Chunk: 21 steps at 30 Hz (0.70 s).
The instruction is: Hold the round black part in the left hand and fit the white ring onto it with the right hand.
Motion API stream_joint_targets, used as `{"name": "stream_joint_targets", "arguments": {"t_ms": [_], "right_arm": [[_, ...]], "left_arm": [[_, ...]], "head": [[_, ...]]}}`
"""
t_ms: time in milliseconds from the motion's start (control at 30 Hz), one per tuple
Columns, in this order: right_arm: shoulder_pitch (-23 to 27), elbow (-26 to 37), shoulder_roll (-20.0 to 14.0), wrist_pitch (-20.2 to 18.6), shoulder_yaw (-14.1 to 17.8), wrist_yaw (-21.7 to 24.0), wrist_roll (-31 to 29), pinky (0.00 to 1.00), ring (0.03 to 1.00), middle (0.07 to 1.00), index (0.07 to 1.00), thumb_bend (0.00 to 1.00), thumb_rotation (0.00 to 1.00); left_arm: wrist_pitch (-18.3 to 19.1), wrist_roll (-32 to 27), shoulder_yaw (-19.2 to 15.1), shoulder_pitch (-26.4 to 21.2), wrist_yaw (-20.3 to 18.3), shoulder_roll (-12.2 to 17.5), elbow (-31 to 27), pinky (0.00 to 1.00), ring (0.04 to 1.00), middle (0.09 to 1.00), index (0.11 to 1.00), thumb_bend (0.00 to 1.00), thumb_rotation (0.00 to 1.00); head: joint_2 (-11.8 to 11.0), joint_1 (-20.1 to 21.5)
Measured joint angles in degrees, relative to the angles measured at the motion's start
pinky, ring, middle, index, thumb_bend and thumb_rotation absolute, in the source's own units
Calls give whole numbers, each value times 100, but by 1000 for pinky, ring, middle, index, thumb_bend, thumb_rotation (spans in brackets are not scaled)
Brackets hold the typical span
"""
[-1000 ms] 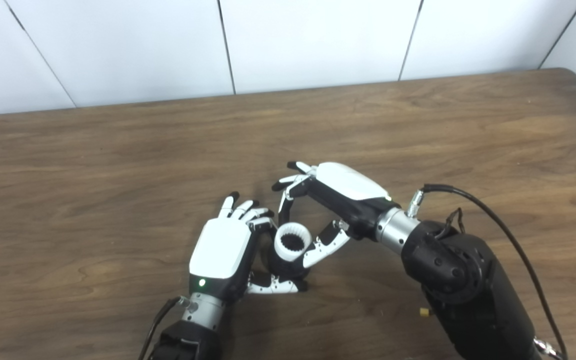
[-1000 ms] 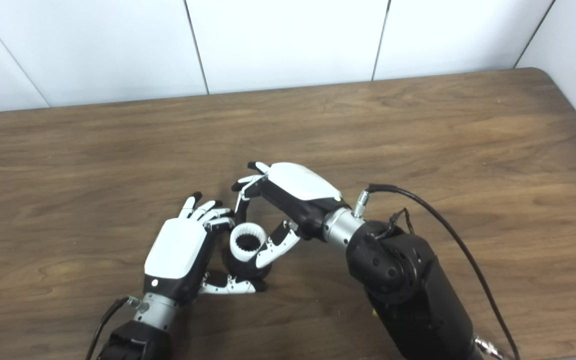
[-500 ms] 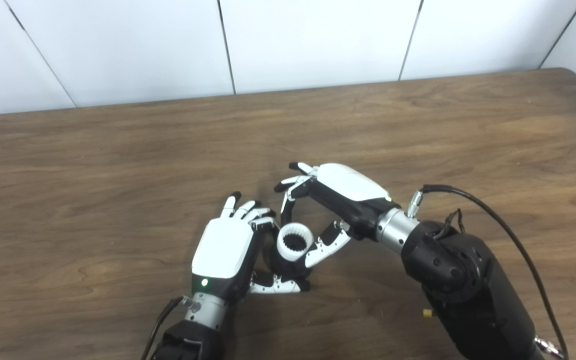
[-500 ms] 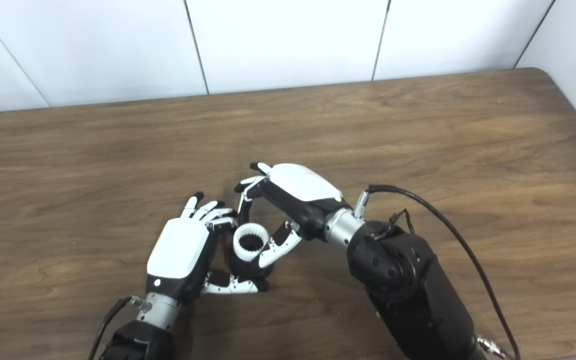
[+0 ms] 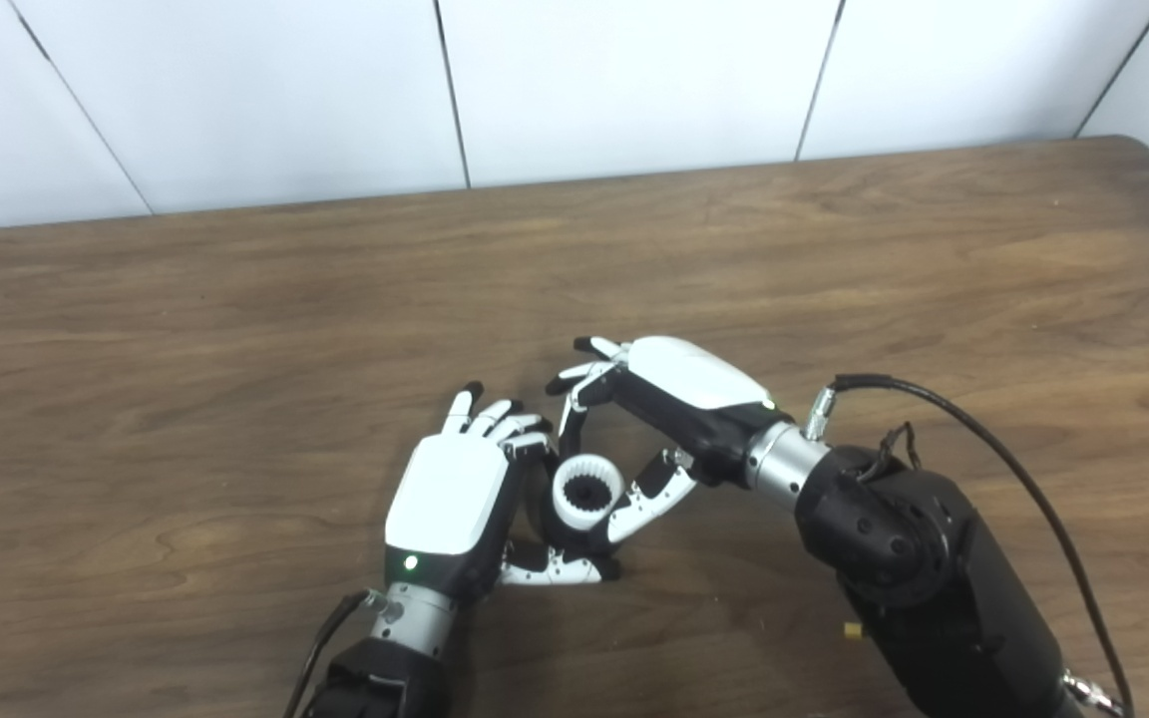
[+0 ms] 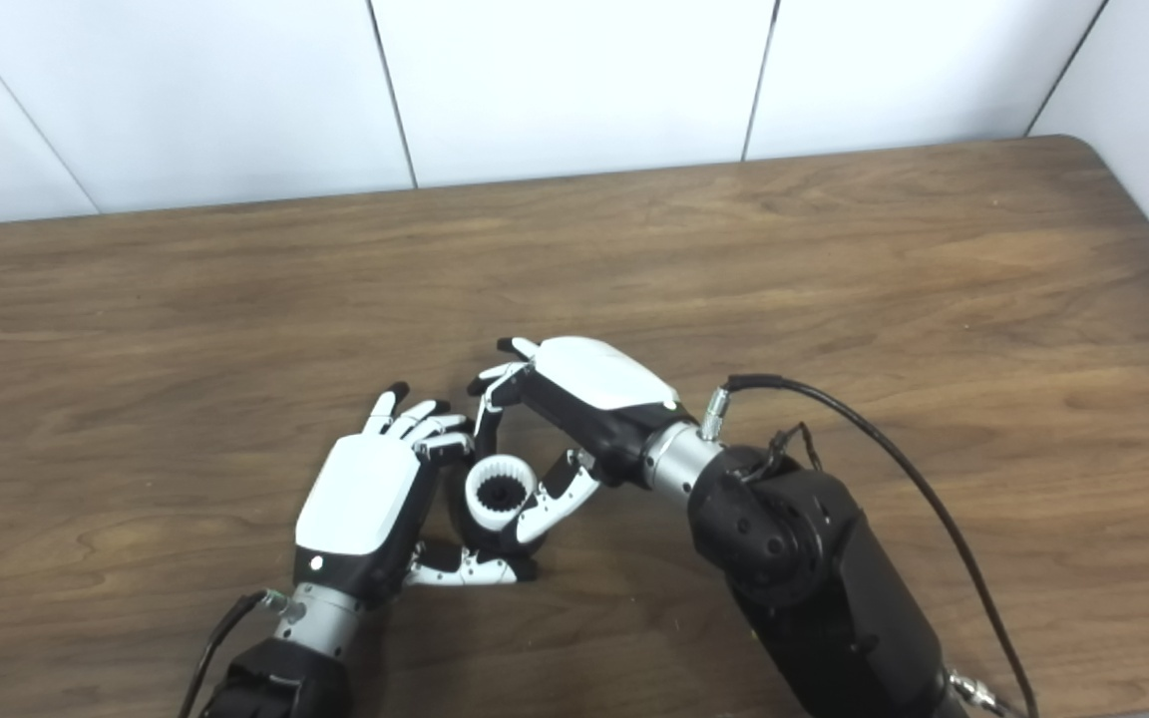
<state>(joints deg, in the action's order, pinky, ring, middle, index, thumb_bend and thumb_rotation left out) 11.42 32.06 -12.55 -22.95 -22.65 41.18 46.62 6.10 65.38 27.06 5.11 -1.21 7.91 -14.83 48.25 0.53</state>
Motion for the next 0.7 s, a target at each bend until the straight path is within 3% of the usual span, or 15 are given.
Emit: {"name": "stream_joint_targets", "arguments": {"t_ms": [700], "right_arm": [[-1,-94,-30,49,1,-63,-33,1000,992,850,484,522,130]], "left_arm": [[18,16,25,-7,-10,-29,3,1000,875,772,483,525,58]], "head": [[-9,-18]]}}
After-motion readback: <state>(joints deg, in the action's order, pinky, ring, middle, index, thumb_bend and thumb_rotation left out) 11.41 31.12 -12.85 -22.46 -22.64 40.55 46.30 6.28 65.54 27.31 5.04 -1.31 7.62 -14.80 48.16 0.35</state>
